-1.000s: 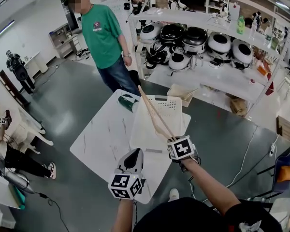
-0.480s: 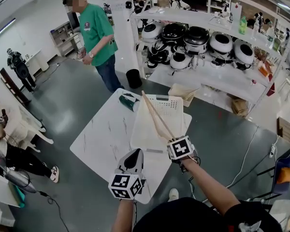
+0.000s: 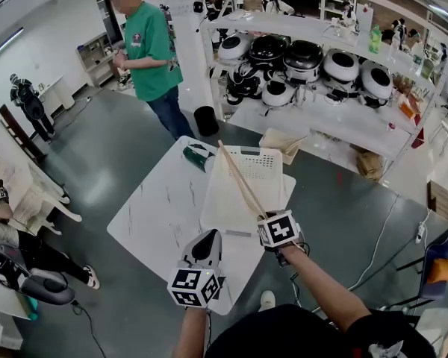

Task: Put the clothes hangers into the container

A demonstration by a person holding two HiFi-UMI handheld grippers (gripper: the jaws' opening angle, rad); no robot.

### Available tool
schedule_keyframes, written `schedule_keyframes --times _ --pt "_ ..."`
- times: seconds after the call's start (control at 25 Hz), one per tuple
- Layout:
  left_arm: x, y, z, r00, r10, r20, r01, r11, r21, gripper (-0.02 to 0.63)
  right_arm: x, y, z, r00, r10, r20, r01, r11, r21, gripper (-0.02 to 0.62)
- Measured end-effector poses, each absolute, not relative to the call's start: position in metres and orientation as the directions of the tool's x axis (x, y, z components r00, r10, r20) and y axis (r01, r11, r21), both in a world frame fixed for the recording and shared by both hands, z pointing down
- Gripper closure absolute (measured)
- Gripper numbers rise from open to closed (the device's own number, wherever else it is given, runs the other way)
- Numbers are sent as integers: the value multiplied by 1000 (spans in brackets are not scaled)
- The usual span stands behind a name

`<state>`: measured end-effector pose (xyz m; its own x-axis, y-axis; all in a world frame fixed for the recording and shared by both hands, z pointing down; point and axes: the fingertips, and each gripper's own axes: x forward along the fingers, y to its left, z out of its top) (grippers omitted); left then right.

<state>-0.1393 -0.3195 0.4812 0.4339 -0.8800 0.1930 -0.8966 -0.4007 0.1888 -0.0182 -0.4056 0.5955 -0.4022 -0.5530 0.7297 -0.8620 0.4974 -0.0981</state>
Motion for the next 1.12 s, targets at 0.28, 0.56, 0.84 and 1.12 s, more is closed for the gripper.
schedule_keyframes --times 0.28,0.56,0.84,1.12 --pt "-140 -319 483 431 -882 192 -898 -398 189 601 -16 -406 595 -409 -564 717 -863 493 -105 520" --pt "-140 -321 482 439 -878 191 -894 -406 189 601 -15 -410 583 -419 -597 684 -868 484 -110 518" --pt "-137 -318 482 443 -876 190 -892 -411 188 601 -14 -408 572 -430 -622 655 -866 488 -105 520" --pt "-138 -312 479 447 -875 185 -890 -416 185 601 -12 -407 553 -433 -671 602 -871 484 -86 520"
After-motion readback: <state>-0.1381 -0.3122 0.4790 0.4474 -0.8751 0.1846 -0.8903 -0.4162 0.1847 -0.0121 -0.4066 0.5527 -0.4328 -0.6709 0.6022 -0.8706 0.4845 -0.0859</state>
